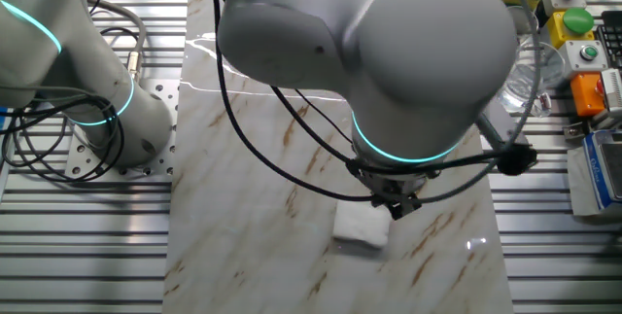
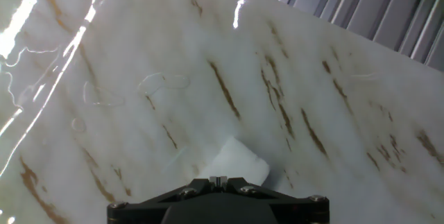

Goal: Clean the tabletop with a sponge

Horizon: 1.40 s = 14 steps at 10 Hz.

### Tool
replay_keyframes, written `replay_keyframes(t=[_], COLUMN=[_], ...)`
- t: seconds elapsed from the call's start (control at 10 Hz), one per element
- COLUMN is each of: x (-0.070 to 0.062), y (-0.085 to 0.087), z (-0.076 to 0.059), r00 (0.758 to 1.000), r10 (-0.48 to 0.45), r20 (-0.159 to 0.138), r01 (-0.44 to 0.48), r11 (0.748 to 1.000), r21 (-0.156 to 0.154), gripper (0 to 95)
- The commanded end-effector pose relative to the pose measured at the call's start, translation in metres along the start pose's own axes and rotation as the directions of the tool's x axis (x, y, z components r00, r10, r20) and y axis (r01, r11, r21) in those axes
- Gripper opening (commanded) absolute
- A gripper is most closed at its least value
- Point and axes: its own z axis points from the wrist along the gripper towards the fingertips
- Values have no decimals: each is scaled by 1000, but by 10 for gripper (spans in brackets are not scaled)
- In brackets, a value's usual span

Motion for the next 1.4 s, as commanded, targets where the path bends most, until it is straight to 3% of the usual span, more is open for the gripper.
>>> replay_keyframes(t=[0.1, 0.5, 0.8, 1.2, 1.4], x=[1, 1, 1, 12, 27], y=[0, 0, 0, -35, -52], z=[-1, -1, -1, 2, 6], r00=[998, 979, 974, 941, 946], r10=[59, 203, 227, 338, 324], r20=[15, 11, 10, 29, 26], r01=[-60, -203, -227, -338, -324], r11=[998, 978, 973, 941, 946], r21=[27, 49, 49, 9, 0], gripper=[0, 0, 0, 0, 0])
